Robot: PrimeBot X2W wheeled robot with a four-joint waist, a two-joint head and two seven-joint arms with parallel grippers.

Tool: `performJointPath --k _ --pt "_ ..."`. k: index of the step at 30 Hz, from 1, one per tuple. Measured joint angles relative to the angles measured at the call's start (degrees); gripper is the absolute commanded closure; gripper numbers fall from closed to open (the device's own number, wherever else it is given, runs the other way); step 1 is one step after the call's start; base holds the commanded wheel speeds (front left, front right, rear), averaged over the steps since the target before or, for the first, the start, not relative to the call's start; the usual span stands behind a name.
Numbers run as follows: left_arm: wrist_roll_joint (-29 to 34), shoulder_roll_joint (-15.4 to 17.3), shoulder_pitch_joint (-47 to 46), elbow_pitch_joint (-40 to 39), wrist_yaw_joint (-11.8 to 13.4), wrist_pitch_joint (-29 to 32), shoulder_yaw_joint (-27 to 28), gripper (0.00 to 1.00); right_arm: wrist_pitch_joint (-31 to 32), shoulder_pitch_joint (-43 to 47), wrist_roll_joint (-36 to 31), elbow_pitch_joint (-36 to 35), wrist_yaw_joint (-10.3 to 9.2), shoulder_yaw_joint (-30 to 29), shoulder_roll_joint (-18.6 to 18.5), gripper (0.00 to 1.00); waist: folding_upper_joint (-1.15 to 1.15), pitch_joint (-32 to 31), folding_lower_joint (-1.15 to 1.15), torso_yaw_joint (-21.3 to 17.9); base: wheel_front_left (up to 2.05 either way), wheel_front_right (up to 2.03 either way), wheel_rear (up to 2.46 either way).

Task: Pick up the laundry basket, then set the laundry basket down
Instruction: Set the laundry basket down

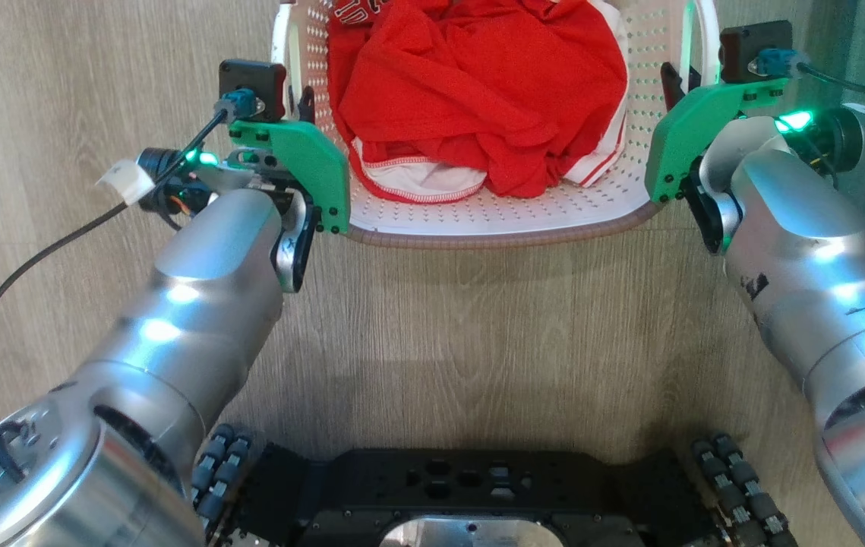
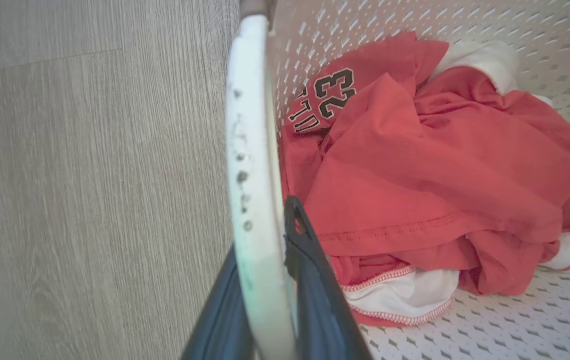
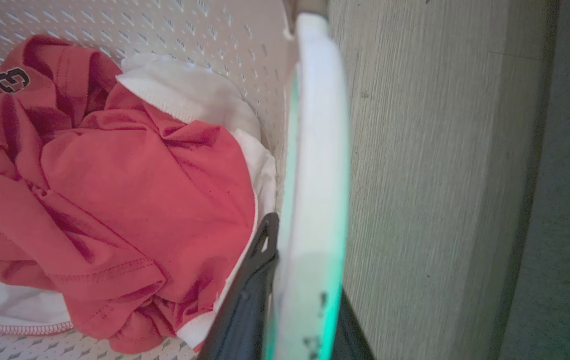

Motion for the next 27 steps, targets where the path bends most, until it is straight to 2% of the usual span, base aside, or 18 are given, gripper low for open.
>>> performJointPath --k 17,18,19,20,21,22,23,24,25,27 --pt "2.42 0.01 -1.09 0.71 -0.02 -0.43 2.02 1.00 -0.77 -0.14 -4.97 -0.58 0.01 -4.99 0.71 1.00 0.00 1.19 0.00 -0.23 0.00 0.00 0.00" --pt "2.42 0.01 -1.09 0.77 -0.02 -0.43 2.19 0.97 -0.77 -0.14 -5.28 -0.56 0.01 -5.19 0.79 0.99 0.00 1.17 0.00 -0.25 0.00 0.00 0.00" --pt "2.42 0.00 -1.09 0.80 -0.02 -0.43 2.32 0.69 -0.76 -0.14 -5.49 -0.54 0.01 -5.38 0.82 0.87 0.00 1.13 0.00 -0.26 0.00 0.00 0.00" --pt "2.42 0.00 -1.08 0.91 -0.01 -0.42 2.32 0.58 -0.76 -0.14 -5.83 -0.51 0.01 -5.59 0.82 0.72 0.00 1.06 0.00 -0.26 0.00 0.00 0.00" --pt "2.42 0.02 -1.07 1.09 0.00 -0.42 2.32 0.33 -0.74 -0.15 -6.25 -0.48 0.01 -5.64 0.87 0.60 0.00 0.98 0.00 -0.26 0.00 0.00 0.00" --pt "2.41 0.19 -1.04 1.30 0.07 -0.42 2.33 0.13 -0.64 -0.15 -6.60 -0.27 0.01 -5.86 0.89 0.55 0.00 0.88 0.00 -0.27 0.00 0.00 0.00" --pt "2.40 0.33 -1.02 1.54 0.33 -0.42 2.38 0.00 -0.57 -0.13 -6.91 0.01 0.01 -6.12 0.85 0.49 0.00 0.79 0.00 -0.28 0.00 0.00 0.00" --pt "2.38 0.41 -1.01 1.74 0.43 -0.42 2.40 0.00 -0.56 -0.13 -7.10 0.13 0.00 -6.37 0.82 0.17 0.00 0.70 0.00 -0.28 0.00 0.00 0.00" --pt "2.34 0.43 -1.01 1.83 0.47 -0.42 2.41 0.00 -0.56 -0.13 -7.39 0.18 0.00 -6.58 0.81 0.00 0.00 0.60 0.00 -0.29 0.00 0.00 0.00" --pt "2.33 0.43 -1.00 1.87 0.52 -0.42 2.44 0.00 -0.57 -0.13 -7.83 0.19 0.00 -6.94 0.81 0.00 0.00 0.36 0.00 -0.31 0.00 0.00 0.00"
